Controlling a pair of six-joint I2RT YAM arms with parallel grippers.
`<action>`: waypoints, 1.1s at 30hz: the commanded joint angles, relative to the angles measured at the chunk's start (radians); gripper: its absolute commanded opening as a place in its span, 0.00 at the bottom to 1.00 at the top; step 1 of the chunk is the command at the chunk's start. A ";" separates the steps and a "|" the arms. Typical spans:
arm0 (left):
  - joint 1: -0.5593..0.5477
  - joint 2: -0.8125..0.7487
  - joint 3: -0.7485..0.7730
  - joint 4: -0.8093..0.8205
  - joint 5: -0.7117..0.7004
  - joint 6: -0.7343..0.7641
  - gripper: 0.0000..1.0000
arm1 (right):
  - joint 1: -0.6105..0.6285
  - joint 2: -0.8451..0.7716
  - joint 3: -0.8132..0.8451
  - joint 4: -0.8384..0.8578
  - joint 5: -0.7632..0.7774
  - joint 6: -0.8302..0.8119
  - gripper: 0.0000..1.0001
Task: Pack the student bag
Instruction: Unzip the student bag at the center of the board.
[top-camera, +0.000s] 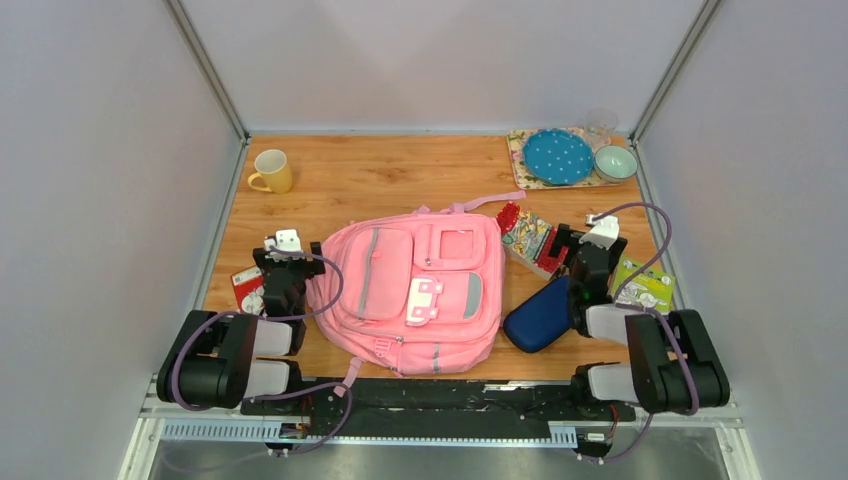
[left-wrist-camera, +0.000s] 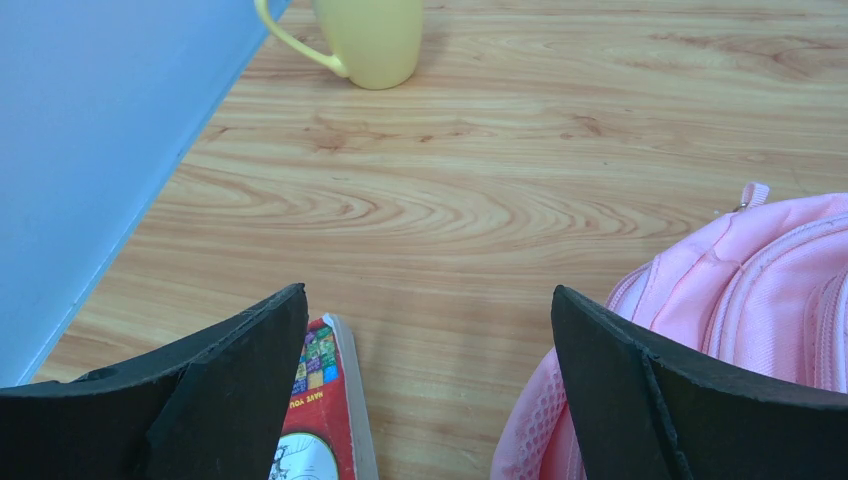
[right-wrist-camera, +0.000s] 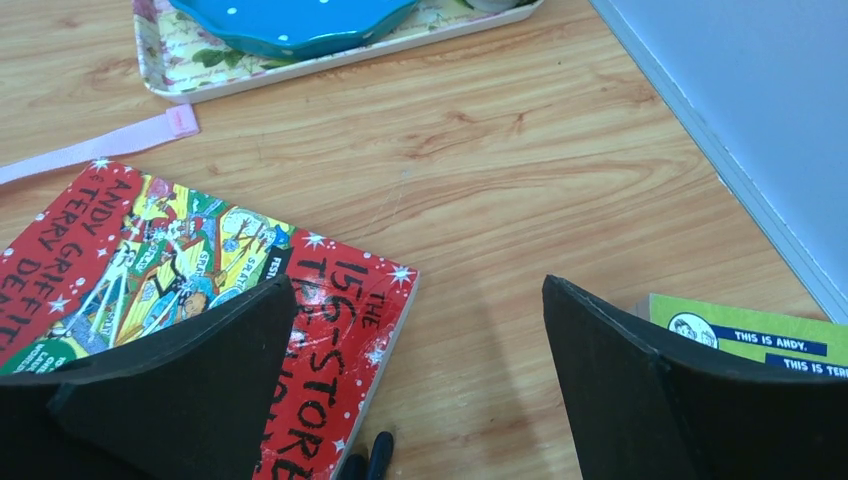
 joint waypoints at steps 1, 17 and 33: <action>0.000 -0.004 -0.239 0.039 0.016 -0.009 0.99 | 0.005 -0.163 0.163 -0.328 -0.019 0.056 0.99; -0.041 -0.758 -0.075 -0.900 -0.282 -0.349 0.99 | 0.004 -0.625 0.294 -1.139 -0.421 0.421 0.99; -0.039 -0.865 0.203 -1.460 0.271 -0.611 0.99 | 0.015 -0.660 0.282 -1.328 -0.797 0.483 0.97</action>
